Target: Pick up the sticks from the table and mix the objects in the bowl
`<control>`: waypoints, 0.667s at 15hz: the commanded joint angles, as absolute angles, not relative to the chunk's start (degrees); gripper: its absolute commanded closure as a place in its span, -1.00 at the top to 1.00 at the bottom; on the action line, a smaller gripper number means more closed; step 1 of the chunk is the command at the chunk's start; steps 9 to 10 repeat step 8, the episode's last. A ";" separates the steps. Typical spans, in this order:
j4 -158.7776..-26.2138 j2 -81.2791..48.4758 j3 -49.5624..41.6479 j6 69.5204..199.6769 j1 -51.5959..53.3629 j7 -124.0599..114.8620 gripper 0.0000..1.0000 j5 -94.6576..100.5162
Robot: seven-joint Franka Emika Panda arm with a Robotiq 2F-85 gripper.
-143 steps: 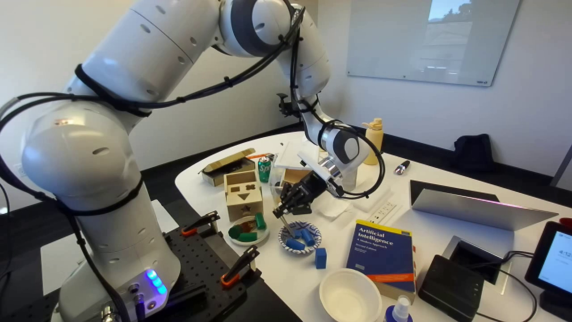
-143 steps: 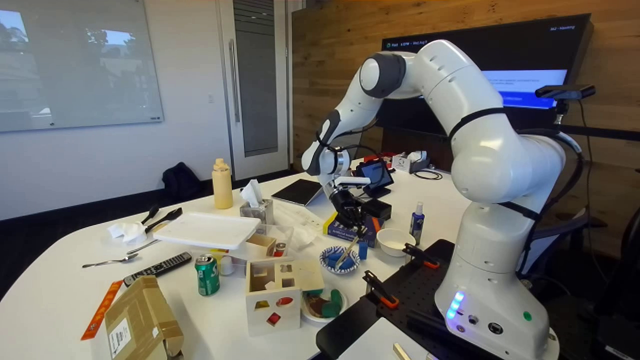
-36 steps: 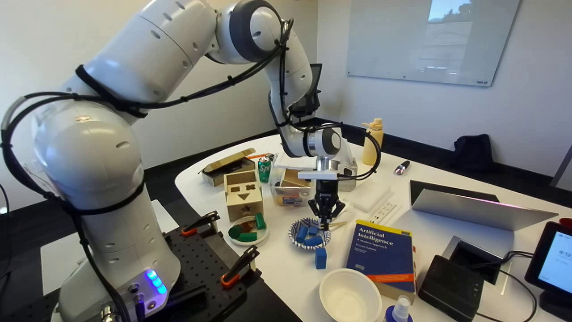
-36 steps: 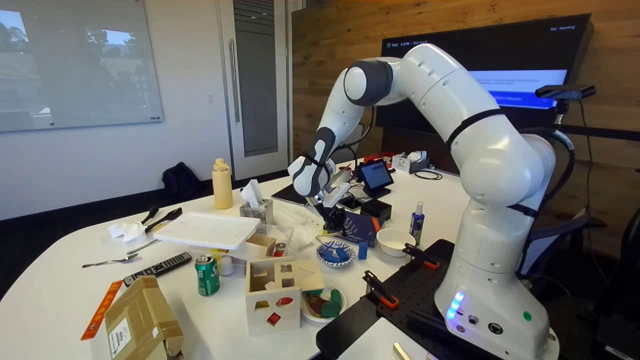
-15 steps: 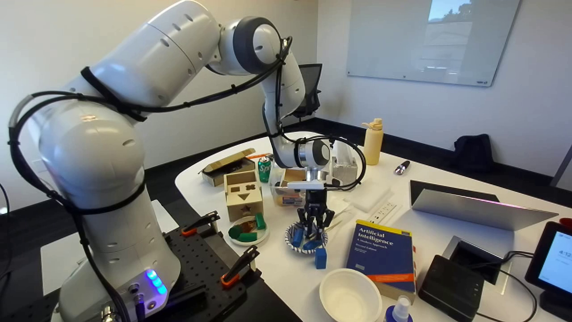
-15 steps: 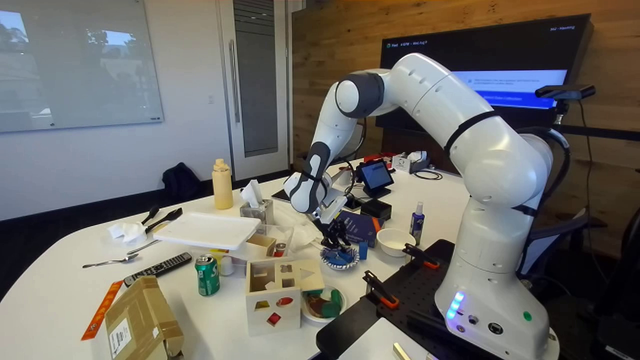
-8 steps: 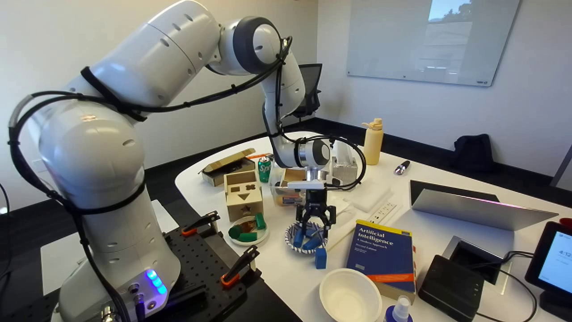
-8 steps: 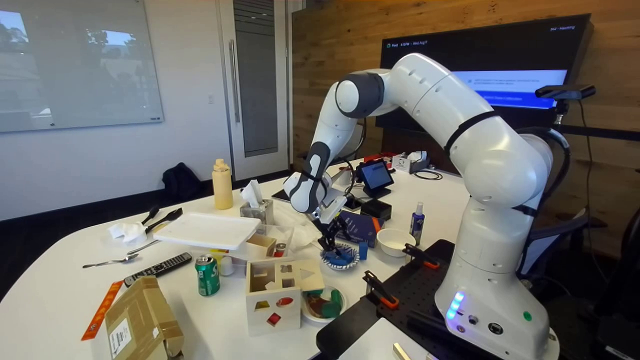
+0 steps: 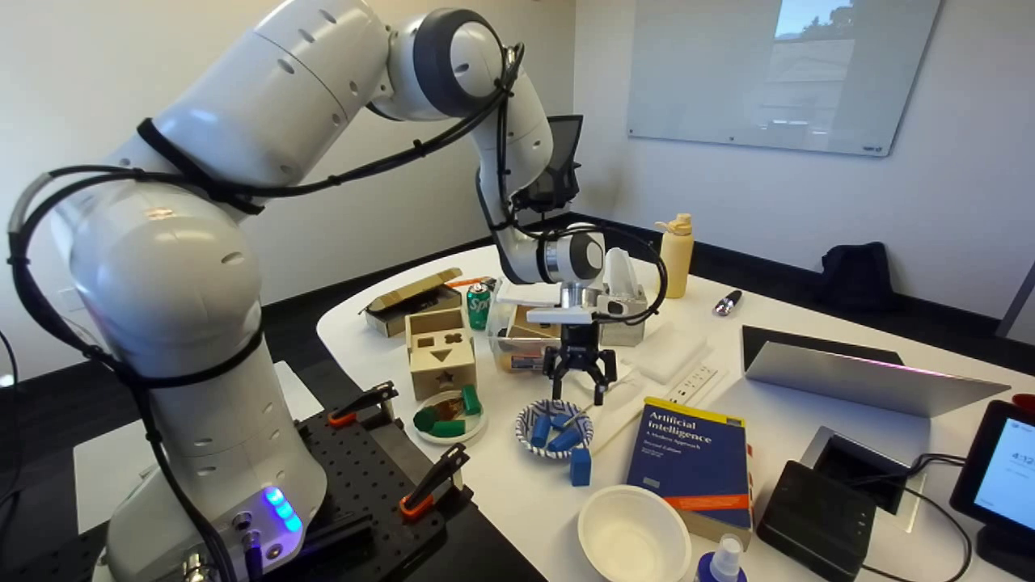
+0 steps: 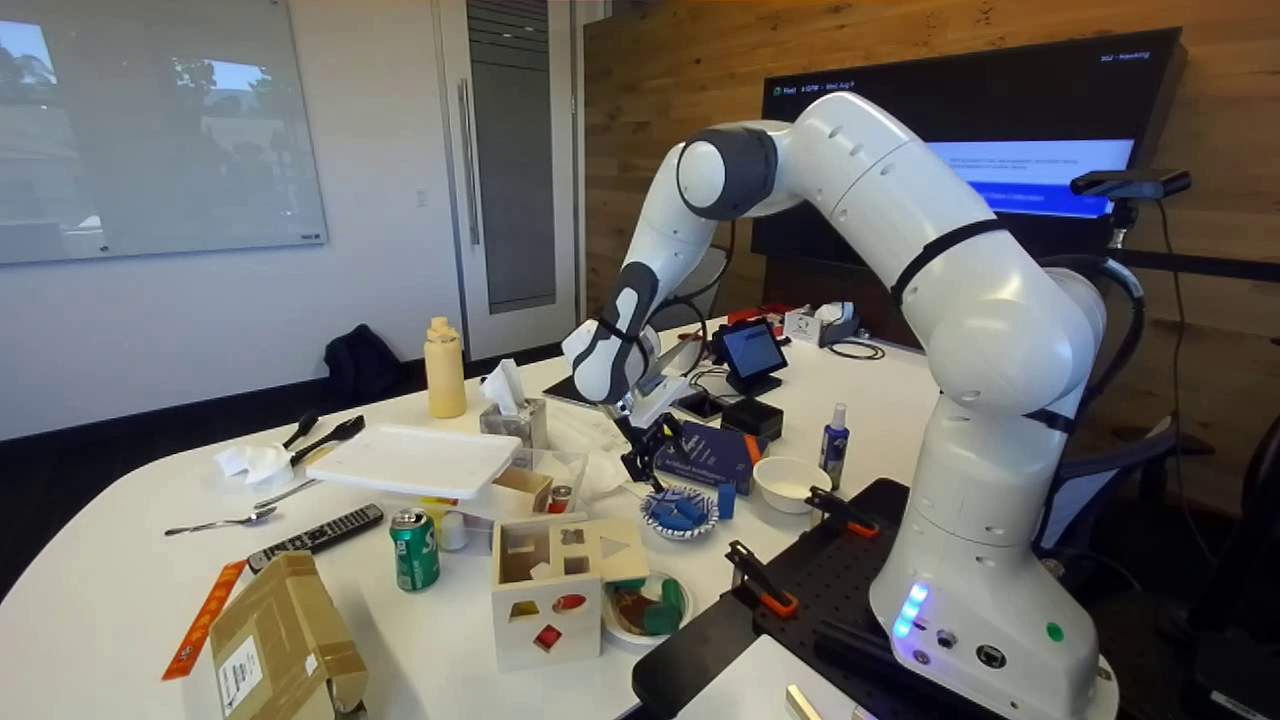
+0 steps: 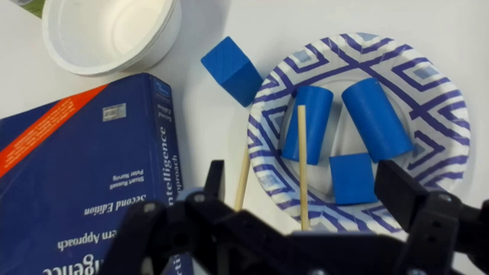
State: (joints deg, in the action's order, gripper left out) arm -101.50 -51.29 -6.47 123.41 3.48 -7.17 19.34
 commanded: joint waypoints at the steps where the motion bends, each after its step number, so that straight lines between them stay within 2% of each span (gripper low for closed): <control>1: -105.77 -44.45 -4.95 124.86 2.09 -5.84 1.00 15.68; 10: -111.11 -36.42 -3.80 129.20 1.10 -5.47 1.00 11.11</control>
